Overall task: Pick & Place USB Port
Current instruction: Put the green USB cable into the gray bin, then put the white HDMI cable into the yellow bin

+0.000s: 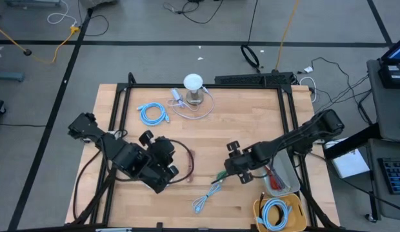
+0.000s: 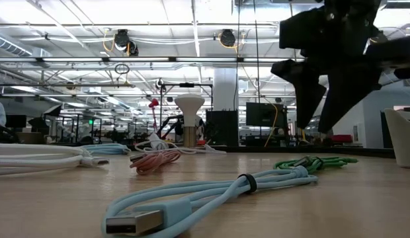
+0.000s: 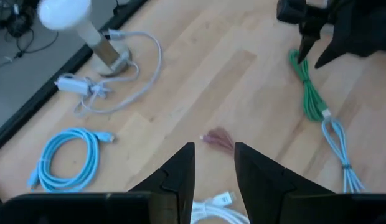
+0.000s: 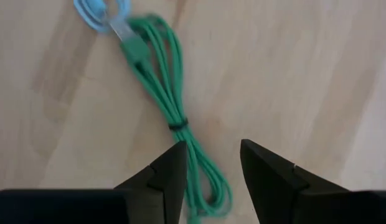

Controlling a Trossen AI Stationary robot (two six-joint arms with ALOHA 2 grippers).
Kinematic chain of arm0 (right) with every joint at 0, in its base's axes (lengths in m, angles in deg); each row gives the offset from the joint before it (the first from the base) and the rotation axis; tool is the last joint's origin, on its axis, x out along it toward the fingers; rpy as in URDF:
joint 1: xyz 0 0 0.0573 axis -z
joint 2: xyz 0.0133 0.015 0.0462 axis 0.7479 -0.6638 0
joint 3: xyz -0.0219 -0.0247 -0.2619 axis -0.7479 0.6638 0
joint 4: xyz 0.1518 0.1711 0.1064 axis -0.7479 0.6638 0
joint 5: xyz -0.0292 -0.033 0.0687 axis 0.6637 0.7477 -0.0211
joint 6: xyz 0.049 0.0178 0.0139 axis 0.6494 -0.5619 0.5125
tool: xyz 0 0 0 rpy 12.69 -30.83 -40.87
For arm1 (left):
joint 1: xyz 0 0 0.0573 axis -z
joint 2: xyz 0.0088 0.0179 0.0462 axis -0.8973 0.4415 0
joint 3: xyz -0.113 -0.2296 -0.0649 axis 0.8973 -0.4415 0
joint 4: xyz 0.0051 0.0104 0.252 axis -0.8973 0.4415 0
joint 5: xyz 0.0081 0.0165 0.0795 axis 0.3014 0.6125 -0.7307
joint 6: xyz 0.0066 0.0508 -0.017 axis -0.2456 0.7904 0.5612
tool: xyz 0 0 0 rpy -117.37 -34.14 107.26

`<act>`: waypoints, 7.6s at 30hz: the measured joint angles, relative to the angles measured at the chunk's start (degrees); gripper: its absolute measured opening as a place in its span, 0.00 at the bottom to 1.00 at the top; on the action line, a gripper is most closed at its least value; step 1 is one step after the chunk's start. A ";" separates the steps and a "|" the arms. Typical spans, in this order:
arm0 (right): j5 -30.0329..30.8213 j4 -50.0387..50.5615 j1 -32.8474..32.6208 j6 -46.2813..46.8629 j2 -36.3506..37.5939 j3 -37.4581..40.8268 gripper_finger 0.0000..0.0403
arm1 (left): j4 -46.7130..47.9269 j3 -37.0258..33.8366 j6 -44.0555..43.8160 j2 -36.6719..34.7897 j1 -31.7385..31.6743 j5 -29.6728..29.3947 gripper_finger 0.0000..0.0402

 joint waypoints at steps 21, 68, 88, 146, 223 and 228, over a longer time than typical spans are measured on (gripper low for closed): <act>-3.72 -3.23 -1.42 -1.18 -7.45 0.00 0.37 | -0.16 -3.62 -4.23 0.07 1.78 0.38 0.29; 2.27 46.64 -27.85 118.27 15.92 -1.49 0.00 | -0.49 -3.62 -0.42 0.07 0.75 -5.32 0.29; -11.04 43.37 -33.49 122.21 13.75 5.79 0.03 | -0.60 -3.62 0.86 0.07 0.53 -2.29 0.29; 24.84 -1.84 2.42 50.84 31.29 -0.48 0.37 | 4.19 -7.36 -16.07 -0.83 -3.72 28.99 0.29; 11.10 -3.36 3.44 51.47 31.29 -0.48 0.42 | -15.04 -40.86 -36.36 -2.93 1.89 20.77 0.08; 9.87 -5.53 3.48 52.66 31.29 -0.48 0.42 | -7.32 -31.31 -32.10 -2.93 2.41 10.93 0.08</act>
